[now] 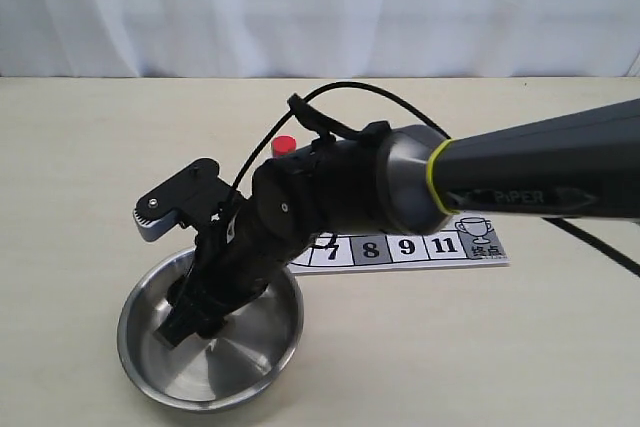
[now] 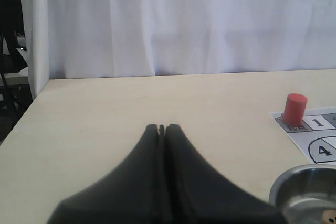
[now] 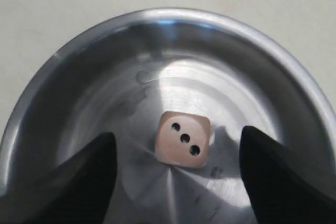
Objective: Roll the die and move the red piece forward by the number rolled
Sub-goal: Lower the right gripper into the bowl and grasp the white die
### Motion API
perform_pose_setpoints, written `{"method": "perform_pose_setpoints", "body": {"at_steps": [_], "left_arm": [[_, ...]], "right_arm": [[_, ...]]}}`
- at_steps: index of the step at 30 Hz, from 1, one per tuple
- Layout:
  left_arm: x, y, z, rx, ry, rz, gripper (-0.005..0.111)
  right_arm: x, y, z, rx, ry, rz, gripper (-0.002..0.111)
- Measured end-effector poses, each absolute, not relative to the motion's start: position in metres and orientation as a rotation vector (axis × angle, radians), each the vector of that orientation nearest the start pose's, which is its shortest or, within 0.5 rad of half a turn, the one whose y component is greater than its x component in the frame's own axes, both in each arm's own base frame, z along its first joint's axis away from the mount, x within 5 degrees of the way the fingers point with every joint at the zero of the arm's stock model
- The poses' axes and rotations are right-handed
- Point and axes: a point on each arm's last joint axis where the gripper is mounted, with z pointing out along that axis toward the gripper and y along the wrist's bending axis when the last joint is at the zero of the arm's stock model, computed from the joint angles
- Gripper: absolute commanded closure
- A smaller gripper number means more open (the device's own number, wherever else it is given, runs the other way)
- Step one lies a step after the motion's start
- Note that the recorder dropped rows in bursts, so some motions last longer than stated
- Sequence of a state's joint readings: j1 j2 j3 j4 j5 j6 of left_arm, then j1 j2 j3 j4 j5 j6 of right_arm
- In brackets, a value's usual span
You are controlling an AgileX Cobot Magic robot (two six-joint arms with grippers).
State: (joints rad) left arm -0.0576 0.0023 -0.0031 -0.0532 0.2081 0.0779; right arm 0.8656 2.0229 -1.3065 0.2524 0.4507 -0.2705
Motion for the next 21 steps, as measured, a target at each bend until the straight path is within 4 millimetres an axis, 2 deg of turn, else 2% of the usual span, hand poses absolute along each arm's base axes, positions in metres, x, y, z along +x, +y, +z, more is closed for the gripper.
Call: {"method": "perform_pose_setpoints", "body": {"at_steps": [9,15,18,21], "left_arm": [[0.056,-0.004,0.195,0.079,1.689,-0.033,0.107],[0.056,-0.004,0.195,0.079,1.689,-0.033,0.107],[0.056,-0.004,0.195,0.079,1.689,-0.033,0.107],[0.056,-0.004,0.195,0.079,1.689,-0.033,0.107]], "right_arm": [[0.267,0.332,0.124,-1.205,2.396,0.397,0.045],[0.267,0.332,0.116,-1.212,2.413,0.388,0.045],[0.267,0.332,0.115,-1.211,2.413,0.388,0.051],[0.267,0.332,0.116,-1.21,2.41,0.389,0.066]]}}
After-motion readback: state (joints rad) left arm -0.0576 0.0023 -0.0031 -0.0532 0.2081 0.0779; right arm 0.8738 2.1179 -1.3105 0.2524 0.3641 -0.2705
